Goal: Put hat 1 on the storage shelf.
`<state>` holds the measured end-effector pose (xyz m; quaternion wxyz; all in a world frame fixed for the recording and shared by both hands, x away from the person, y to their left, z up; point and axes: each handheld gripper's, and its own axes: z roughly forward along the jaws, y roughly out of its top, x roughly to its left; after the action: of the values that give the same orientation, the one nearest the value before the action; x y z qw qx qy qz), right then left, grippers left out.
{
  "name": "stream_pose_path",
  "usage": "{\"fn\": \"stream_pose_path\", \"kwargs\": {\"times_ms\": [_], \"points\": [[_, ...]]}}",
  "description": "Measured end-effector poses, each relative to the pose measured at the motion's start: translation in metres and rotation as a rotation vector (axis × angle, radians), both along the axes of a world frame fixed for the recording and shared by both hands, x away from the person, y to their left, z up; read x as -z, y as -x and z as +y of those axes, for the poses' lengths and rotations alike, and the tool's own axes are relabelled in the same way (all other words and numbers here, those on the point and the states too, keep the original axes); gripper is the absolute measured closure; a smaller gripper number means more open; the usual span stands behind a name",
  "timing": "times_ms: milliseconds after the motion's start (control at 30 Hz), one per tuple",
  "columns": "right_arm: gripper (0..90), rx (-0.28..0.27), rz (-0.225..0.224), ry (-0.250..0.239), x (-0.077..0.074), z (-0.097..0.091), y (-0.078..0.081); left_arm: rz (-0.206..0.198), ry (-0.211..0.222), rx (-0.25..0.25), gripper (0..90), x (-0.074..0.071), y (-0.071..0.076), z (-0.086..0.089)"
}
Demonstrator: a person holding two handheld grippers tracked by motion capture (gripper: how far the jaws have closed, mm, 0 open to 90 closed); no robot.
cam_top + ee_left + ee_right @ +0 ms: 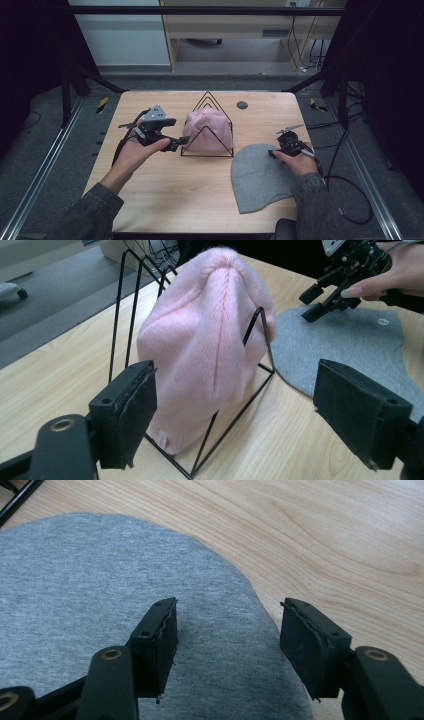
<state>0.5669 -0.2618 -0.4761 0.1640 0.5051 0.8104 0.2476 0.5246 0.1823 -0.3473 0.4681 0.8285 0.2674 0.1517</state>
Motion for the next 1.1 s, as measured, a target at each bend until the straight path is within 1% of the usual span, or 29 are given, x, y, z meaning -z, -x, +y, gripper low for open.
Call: {"fn": "stream_pose_path", "kwargs": {"times_ms": [33,67,100,200,267,300,400,533,567,700,833,933,1067,1100], "points": [[40.6,-0.001,0.003,0.002,0.000,0.000,0.000,0.000,0.000,0.000,17.1,0.000,0.000,0.000],[41.0,-0.007,0.009,0.004,0.001,0.000,0.000,0.012,0.001,-0.010,17.1,0.004,0.003,0.003],[41.5,-0.010,0.015,0.002,0.001,0.000,0.000,0.012,-0.006,-0.011,17.1,0.005,0.004,0.004],[42.9,-0.018,0.025,0.017,0.002,0.001,-0.001,0.020,-0.023,-0.012,17.1,0.010,0.007,0.007],[44.2,-0.024,0.028,0.031,0.003,0.003,-0.001,0.024,-0.019,-0.015,17.1,0.012,0.008,0.008],[45.6,-0.026,0.032,0.033,0.003,0.003,-0.001,0.031,-0.022,-0.015,17.2,0.015,0.008,0.009],[46.8,-0.031,0.034,0.044,0.003,0.003,0.000,0.038,-0.018,-0.022,17.5,0.018,0.009,0.012],[46.3,-0.036,0.037,0.046,0.003,0.003,-0.001,0.038,-0.020,-0.028,17.5,0.019,0.010,0.014],[44.6,-0.039,0.041,0.046,0.003,0.003,-0.001,0.038,-0.020,-0.031,17.5,0.020,0.011,0.015],[43.7,-0.040,0.044,0.051,0.003,0.002,-0.003,0.038,-0.022,-0.034,17.7,0.022,0.012,0.016],[48.5,-0.044,0.059,0.030,0.003,0.001,-0.003,0.042,-0.021,-0.034,17.9,0.025,0.014,0.019],[55.3,-0.056,0.062,0.024,0.003,0.002,-0.003,0.045,-0.018,-0.034,18.0,0.026,0.015,0.020],[57.5,-0.061,0.070,0.017,0.002,0.002,-0.003,0.051,-0.013,-0.033,18.2,0.028,0.016,0.021],[59.7,-0.065,0.075,0.015,0.002,0.002,-0.003,0.053,-0.012,-0.033,18.3,0.029,0.016,0.021]]}}
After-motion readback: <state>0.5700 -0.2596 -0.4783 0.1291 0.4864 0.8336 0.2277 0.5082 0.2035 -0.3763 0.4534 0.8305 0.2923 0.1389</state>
